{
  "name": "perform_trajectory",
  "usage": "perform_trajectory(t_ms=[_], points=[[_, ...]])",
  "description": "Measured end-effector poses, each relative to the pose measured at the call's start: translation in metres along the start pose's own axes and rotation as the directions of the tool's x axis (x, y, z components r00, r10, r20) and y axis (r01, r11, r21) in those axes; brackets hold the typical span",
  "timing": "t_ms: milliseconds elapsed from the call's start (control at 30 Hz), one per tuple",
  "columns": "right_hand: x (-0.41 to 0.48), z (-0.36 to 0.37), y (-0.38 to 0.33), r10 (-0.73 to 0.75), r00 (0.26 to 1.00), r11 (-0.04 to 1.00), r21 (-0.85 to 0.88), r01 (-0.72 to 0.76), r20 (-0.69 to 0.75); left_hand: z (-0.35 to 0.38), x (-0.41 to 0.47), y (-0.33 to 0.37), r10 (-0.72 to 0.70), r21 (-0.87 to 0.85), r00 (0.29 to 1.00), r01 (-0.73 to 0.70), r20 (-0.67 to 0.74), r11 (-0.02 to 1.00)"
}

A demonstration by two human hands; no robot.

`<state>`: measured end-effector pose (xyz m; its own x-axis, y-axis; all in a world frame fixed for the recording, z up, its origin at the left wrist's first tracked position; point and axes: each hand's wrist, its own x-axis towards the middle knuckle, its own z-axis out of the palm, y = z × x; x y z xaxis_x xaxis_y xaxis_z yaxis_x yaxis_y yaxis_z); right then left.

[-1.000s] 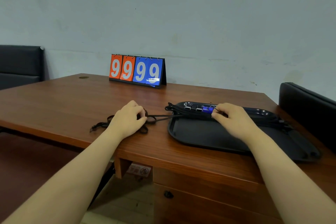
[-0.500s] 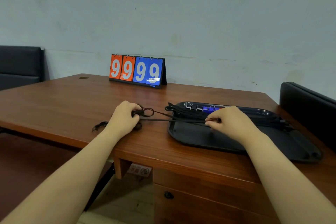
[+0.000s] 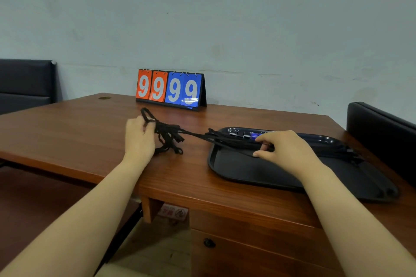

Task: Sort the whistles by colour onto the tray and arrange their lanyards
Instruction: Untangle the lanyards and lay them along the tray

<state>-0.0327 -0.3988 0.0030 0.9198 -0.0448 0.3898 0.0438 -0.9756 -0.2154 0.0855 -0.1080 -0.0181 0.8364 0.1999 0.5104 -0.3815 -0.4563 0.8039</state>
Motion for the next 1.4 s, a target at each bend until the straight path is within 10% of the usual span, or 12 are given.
perform_trajectory(t_ms=[200, 333, 500, 633, 900, 1200, 1400], points=[[-0.004, -0.006, 0.009, 0.027, 1.000, 0.999, -0.037, -0.027, -0.003, -0.006, 0.002, -0.002, -0.372, -0.067, 0.879, 0.370, -0.298, 0.927], [-0.004, -0.005, 0.011, 0.015, 1.000, 0.999, -0.038, -0.015, -0.012, -0.001, -0.004, -0.003, 0.111, 0.247, 0.992, -0.092, -0.063, 0.964], [-0.002, -0.004, 0.009, 0.020, 1.000, 0.998, -0.057, -0.020, -0.003, 0.007, -0.010, -0.004, 0.408, 0.302, 0.770, -0.589, 0.490, 0.750], [-0.002, -0.003, 0.015, 0.076, 0.997, 0.993, -0.097, -0.073, 0.031, 0.015, -0.005, -0.006, 0.182, 0.329, 0.799, -0.427, 0.573, 0.842], [0.000, -0.004, 0.016, 0.123, 0.992, 0.981, 0.150, -0.120, -0.007, 0.010, 0.000, -0.005, 0.153, 0.166, 0.980, -0.172, 0.124, 0.971], [0.002, -0.005, 0.016, 0.348, 0.935, 0.888, 0.346, -0.304, -0.073, 0.002, 0.004, -0.005, -0.122, -0.197, 0.964, 0.171, 0.238, 0.965], [-0.001, -0.009, 0.019, 0.415, 0.907, 0.864, 0.346, -0.367, -0.074, -0.001, 0.010, -0.008, -0.445, -0.271, 0.875, 0.388, -0.193, 0.881]])
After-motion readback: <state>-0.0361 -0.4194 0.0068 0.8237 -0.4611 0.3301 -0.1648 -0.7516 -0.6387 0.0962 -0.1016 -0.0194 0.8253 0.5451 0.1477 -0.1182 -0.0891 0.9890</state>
